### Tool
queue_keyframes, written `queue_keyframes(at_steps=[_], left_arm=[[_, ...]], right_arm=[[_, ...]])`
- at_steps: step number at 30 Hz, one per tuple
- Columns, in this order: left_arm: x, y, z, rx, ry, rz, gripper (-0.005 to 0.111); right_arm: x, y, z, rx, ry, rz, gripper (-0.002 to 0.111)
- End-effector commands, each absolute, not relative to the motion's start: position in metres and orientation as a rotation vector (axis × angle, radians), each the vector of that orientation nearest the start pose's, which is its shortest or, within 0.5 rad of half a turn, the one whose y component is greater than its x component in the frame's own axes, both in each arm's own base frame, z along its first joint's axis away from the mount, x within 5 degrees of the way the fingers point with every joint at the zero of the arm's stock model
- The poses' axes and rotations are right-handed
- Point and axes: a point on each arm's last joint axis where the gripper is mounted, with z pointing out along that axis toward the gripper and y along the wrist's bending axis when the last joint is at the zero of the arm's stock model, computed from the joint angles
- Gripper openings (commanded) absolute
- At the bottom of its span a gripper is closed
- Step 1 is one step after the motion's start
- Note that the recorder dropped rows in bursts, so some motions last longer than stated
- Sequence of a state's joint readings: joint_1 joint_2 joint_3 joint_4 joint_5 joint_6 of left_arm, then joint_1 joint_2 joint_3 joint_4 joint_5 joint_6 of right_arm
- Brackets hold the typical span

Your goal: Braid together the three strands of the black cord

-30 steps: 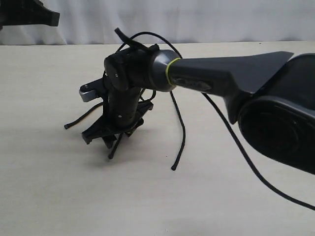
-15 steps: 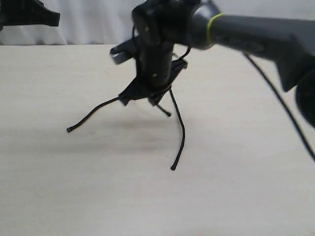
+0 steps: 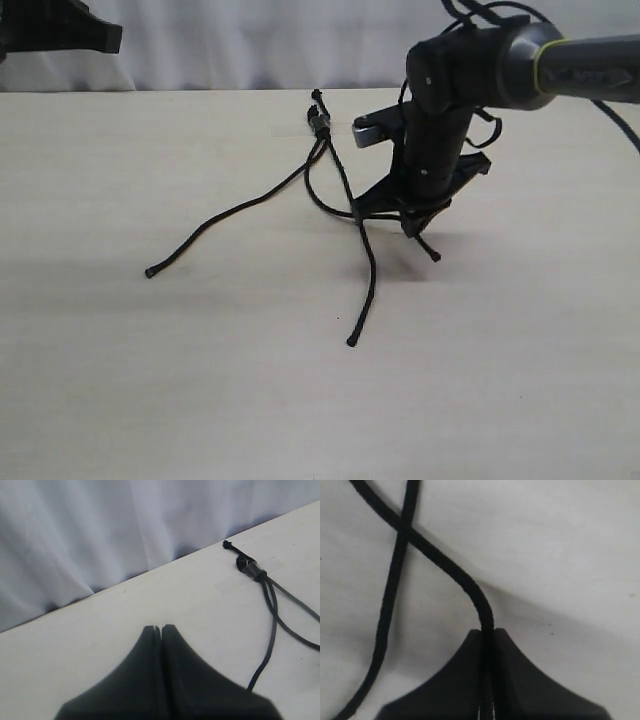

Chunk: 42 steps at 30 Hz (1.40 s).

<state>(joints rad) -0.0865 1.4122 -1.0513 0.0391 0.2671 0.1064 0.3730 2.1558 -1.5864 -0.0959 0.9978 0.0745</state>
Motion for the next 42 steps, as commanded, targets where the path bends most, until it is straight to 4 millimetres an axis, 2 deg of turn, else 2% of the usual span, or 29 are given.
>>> queue_keyframes(at_steps=[1, 7, 10, 12, 15, 18, 21, 23, 26, 29, 31, 36, 39, 42], left_arm=[[0.317, -0.029, 0.316, 0.223, 2.083, 0.022, 0.0], [0.316, -0.03, 0.316, 0.215, 2.083, 0.015, 0.0], [0.316, -0.03, 0.316, 0.211, 2.086, 0.011, 0.0], [0.316, -0.03, 0.316, 0.205, 2.088, 0.005, 0.0], [0.316, -0.03, 0.316, 0.205, 2.09, 0.005, 0.0], [0.316, -0.03, 0.316, 0.205, 2.09, 0.005, 0.0], [0.316, -0.03, 0.316, 0.205, 2.09, 0.005, 0.0], [0.316, -0.03, 0.316, 0.205, 2.09, 0.005, 0.0], [0.316, -0.03, 0.316, 0.205, 2.09, 0.005, 0.0], [0.316, -0.03, 0.316, 0.205, 2.09, 0.005, 0.0], [0.316, -0.03, 0.316, 0.212, 2.091, 0.011, 0.0], [0.316, -0.03, 0.316, 0.212, 2.091, 0.011, 0.0], [0.316, -0.03, 0.316, 0.206, 2.094, 0.005, 0.0], [0.316, -0.03, 0.315, 0.206, 2.096, 0.005, 0.0]], right_arm=[[0.39, 0.162, 0.134, -0.564, 2.963, 0.007, 0.004], [0.371, 0.184, 0.12, -0.664, 2.955, 0.042, 0.004], [0.361, 0.203, 0.119, -0.719, 2.952, 0.094, 0.004], [0.351, 0.22, 0.12, -0.849, 2.92, 0.137, 0.004], [0.345, 0.237, 0.134, -0.933, 2.881, 0.15, 0.004], [0.348, 0.24, 0.168, -0.953, 2.827, 0.137, 0.004], [0.358, 0.225, 0.213, -0.848, 2.733, 0.05, 0.004], [0.364, 0.205, 0.24, -0.753, 2.672, -0.019, 0.004], [0.371, 0.171, 0.269, -0.613, 2.629, -0.061, 0.004], [0.38, 0.138, 0.282, -0.466, 2.626, -0.059, 0.004], [0.385, 0.121, 0.283, -0.39, 2.639, -0.046, 0.004], [0.397, 0.088, 0.256, -0.259, 2.721, -0.037, 0.004], [0.403, 0.078, 0.235, -0.2, 2.752, -0.006, 0.004], [0.407, 0.076, 0.21, -0.193, 2.782, -0.004, 0.004]])
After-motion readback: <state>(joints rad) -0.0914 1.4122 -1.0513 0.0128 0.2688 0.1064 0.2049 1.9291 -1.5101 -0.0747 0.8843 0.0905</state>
